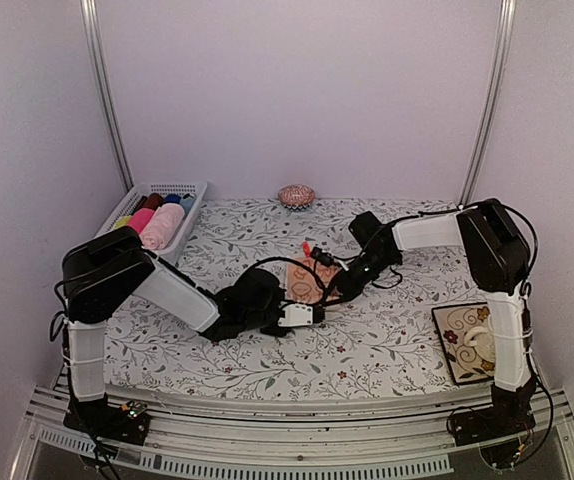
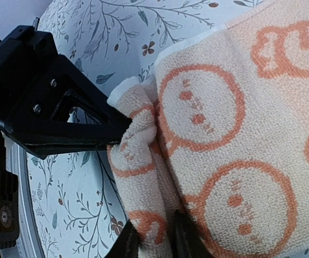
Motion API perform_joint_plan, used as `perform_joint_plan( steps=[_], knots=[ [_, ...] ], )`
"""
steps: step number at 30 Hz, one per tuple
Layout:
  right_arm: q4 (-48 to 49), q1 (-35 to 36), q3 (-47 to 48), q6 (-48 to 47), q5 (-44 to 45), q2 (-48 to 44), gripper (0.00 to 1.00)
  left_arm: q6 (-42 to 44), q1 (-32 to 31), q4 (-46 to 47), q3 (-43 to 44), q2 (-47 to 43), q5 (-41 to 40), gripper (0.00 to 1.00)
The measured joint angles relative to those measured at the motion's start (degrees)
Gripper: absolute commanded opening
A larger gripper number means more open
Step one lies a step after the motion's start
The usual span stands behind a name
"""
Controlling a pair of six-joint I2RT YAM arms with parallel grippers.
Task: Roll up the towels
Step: Roll the towel at the center of the board.
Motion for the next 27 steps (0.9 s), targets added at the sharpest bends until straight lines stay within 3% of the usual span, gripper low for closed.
perform_joint_plan(
  steps=[7,14,27],
  knots=[
    [-0.35,-2.19,0.55,0.22,1.53,-0.83,0.55,-1.53,0.07,-5.18,3.63,0.48,1.81,0.00],
    [2.12,-3.39,-5.77,-1.40,8.90,-9.92,0.76,-4.83,1.38,-19.10,11.61,0.74,7.43,0.00],
    [21.90,-0.79,-33.86,-15.13,15.67,-34.64,0.78,-16.44,8.46,-44.87,27.19,4.63,29.77,0.00]
  ],
)
